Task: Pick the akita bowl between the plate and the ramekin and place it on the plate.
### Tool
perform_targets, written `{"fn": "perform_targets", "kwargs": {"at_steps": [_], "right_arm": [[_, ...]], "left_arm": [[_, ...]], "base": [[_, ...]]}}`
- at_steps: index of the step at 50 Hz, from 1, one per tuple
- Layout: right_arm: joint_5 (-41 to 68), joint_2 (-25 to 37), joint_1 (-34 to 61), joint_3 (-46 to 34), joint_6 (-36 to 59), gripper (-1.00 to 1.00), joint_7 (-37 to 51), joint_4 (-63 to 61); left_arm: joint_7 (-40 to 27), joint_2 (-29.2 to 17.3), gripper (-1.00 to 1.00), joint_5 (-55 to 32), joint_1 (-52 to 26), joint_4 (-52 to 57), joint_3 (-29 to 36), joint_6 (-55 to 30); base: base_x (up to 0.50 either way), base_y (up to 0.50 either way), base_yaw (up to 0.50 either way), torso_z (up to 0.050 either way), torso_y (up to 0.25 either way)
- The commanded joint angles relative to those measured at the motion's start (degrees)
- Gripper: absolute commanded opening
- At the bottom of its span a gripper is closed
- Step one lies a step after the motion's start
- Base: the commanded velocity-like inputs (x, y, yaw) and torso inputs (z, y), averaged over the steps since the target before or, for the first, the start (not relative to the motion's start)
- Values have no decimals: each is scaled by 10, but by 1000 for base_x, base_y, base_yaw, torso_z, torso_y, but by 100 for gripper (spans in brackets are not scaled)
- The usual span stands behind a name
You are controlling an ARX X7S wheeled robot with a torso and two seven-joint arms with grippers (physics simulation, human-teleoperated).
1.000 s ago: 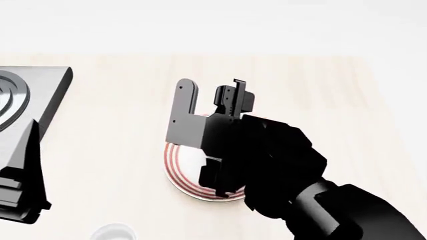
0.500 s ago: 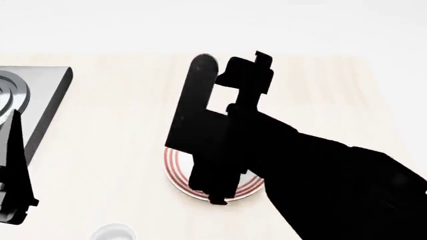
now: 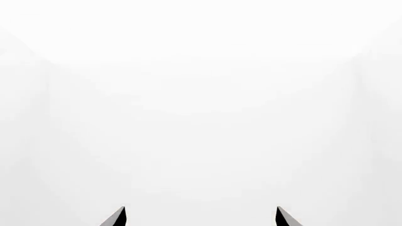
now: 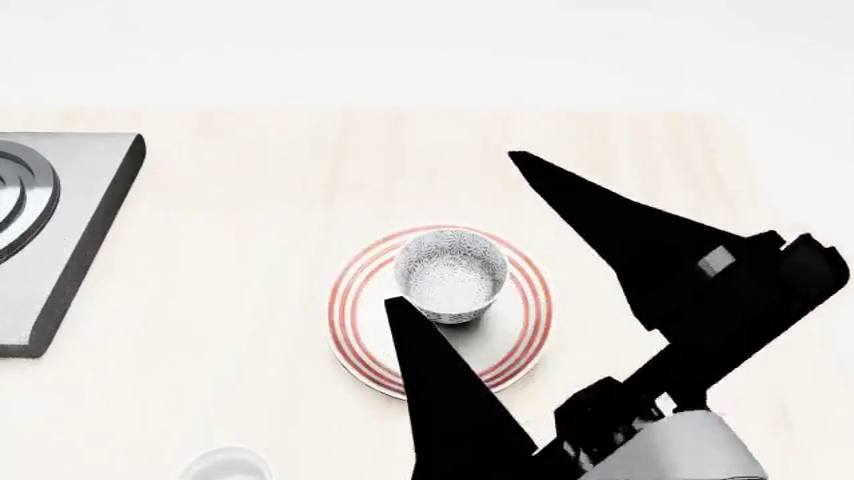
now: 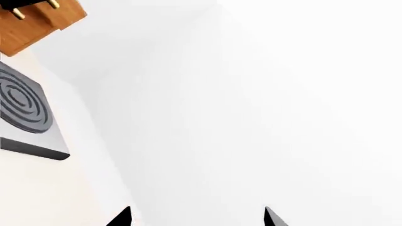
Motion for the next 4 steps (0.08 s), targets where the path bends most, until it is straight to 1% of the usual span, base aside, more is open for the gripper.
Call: {"fn": "perform_targets", "kwargs": {"at_steps": [1,4], "right_arm": [[-57,160,45,-149,-215,100,184,-53],[-72,160,34,-160,-230,100,204,-53]], "left_arm": [[-13,28,100,58,33,8,-31,87],[-15,34,100,69,39,4,-35,103]], "base": [[0,0,0,0,0],[0,0,0,0,0]]}}
